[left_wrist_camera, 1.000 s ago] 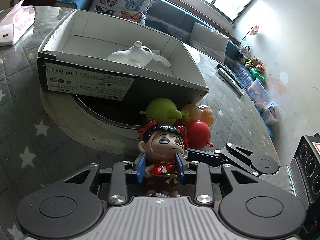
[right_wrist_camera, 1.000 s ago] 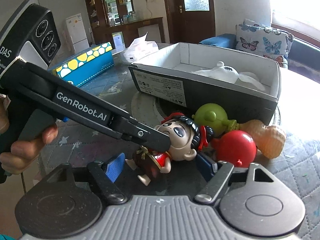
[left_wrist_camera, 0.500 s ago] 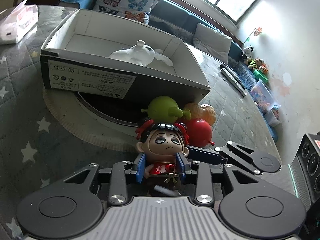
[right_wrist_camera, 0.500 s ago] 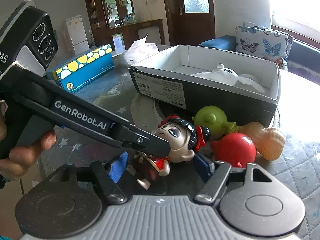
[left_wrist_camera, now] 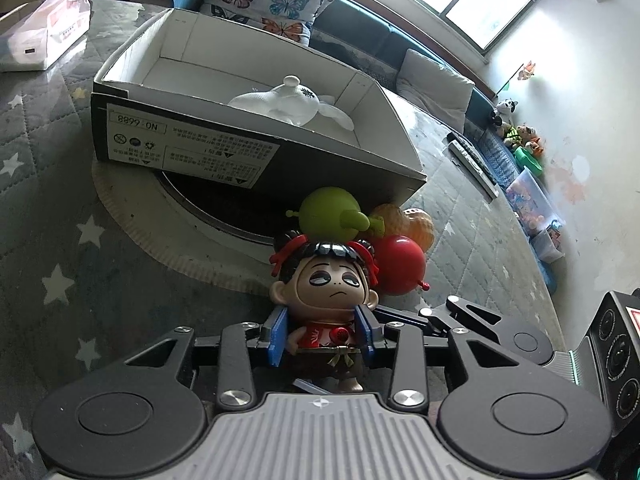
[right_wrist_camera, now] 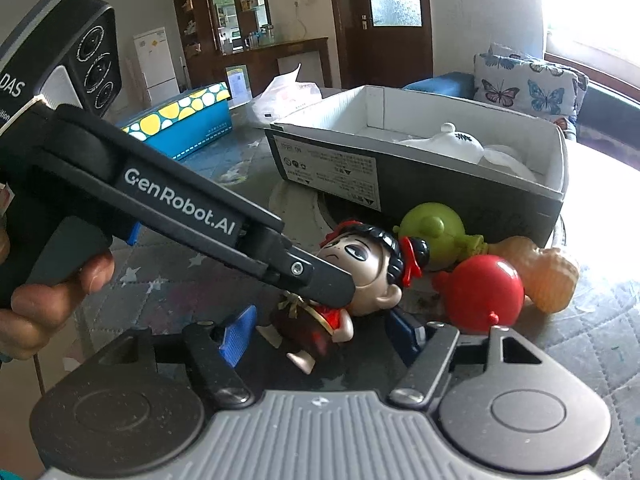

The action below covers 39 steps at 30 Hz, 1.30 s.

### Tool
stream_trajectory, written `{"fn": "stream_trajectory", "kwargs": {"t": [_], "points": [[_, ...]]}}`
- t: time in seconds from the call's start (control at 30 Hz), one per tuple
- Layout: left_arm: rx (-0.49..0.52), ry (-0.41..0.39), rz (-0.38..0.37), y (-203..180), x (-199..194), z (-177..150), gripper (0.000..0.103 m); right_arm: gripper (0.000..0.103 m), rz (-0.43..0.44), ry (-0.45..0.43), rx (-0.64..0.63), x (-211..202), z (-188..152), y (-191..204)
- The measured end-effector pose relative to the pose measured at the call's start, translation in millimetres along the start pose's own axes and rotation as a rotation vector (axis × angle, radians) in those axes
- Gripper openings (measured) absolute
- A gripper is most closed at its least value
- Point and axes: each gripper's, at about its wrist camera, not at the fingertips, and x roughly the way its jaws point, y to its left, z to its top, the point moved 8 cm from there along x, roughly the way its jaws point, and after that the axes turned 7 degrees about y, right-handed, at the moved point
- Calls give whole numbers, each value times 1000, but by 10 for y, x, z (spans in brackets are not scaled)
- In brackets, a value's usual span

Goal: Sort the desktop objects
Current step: 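Lift the figurine with the left gripper and carry it toward the shoebox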

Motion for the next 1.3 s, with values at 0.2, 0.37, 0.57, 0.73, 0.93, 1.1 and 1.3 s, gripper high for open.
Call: {"fn": "stream_trajectory", "kwargs": {"t": [0.2, 0.37, 0.57, 0.73, 0.93, 1.1, 1.3], "points": [[18, -34, -10, -129, -175, 30, 37, 69, -13, -40, -50, -175, 208, -166], [66, -62, -77, -377, -241, 180, 21, 57, -10, -71, -71, -349, 467, -220], [38, -15, -84, -362, -18, 196, 22, 55, -7, -25, -28, -181, 451, -413], [46, -8, -87, -319, -20, 157, 23, 56, -15, -11, -32, -103, 363, -499], [51, -72, -40, -164, -230, 190, 26, 56, -36, -17, -43, 20, 541, -781], [-9, -134, -5, 137, -317, 324, 29, 64, -52, -25, -56, 97, 660, -965], [-45, -157, -5, 383, -269, 468, 30, 67, -61, -7, -82, 257, 804, -1241]]}}
